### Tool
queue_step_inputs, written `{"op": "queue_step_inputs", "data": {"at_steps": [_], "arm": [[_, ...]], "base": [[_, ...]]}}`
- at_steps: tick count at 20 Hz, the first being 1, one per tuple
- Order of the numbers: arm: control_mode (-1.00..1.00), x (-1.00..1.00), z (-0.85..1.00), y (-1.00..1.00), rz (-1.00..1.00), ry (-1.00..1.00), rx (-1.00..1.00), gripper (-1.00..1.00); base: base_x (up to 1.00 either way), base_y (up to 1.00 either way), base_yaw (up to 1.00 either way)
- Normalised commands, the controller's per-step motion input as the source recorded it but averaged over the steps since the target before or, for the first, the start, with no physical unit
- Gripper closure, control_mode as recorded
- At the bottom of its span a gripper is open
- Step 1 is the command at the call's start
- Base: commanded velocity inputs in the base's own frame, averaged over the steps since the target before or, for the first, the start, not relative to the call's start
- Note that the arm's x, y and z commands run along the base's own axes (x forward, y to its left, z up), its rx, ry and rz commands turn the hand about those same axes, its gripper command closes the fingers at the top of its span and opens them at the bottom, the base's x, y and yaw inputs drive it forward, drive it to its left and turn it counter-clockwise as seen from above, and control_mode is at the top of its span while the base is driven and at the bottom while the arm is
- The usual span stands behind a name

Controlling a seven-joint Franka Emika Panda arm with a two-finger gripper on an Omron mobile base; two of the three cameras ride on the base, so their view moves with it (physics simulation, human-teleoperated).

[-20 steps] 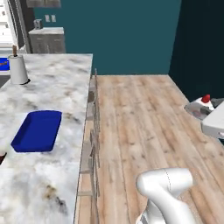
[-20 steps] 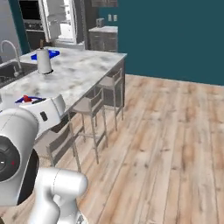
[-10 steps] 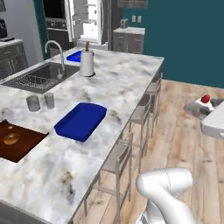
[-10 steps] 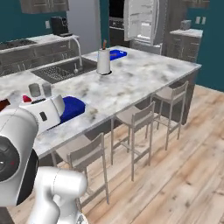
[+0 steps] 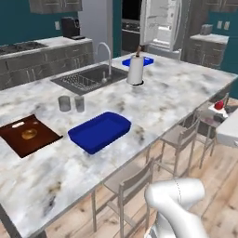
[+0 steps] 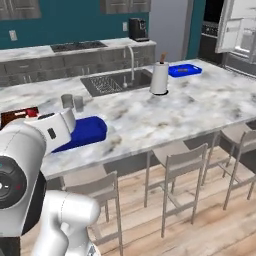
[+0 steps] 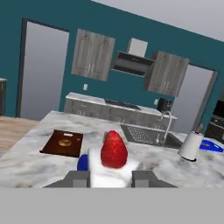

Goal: Take the cakes from the fridge and place them on the empty tray on the dining counter.

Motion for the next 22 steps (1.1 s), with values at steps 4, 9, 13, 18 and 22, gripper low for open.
{"op": "queue_step_inputs", "data": {"at_steps": [4,9,13,18,22], "arm": [[1.0,0.0,0.0,0.0,0.0,0.0,0.0,1.0],[1.0,0.0,0.0,0.0,0.0,0.0,0.0,1.0],[1.0,0.0,0.0,0.0,0.0,0.0,0.0,1.0],[1.0,0.0,0.0,0.0,0.0,0.0,0.0,1.0],[1.0,0.0,0.0,0.0,0.0,0.0,0.0,1.0]], "base": [[0.57,-0.33,0.54],[0.76,-0.04,0.47],[0.77,0.0,0.47],[0.8,0.0,0.49],[1.0,0.02,0.35]]}}
